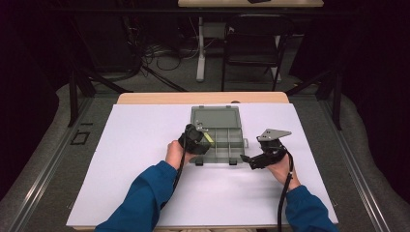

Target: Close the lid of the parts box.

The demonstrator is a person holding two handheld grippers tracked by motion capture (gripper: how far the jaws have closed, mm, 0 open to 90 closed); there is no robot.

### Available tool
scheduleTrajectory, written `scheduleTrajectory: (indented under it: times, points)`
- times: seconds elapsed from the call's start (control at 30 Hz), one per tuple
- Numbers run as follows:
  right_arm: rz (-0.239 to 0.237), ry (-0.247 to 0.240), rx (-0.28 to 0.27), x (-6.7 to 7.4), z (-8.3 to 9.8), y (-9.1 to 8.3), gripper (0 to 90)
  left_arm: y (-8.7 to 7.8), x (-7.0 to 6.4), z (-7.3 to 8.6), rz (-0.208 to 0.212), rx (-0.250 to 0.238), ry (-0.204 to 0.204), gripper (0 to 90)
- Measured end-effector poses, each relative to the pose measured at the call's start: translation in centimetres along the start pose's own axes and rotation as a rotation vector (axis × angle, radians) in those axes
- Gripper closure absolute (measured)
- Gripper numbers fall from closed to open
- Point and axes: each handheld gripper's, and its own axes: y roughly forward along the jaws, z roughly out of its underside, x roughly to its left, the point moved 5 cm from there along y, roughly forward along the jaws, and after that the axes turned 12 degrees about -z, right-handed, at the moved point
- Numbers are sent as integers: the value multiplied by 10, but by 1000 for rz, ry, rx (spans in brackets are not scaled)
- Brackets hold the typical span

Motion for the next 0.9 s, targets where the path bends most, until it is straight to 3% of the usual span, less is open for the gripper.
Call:
scheduleTrajectory:
  times: [0.47,0.83,0.9]
  points:
    - [29,-27,21,-24,-18,15,0,0,0,0,6,-7,-3,518]
    - [27,0,24,-45,-29,23,2,0,0,0,7,-8,-5,517]
    - [47,-7,33,-48,-30,25,63,1,0,0,8,-8,-5,517]
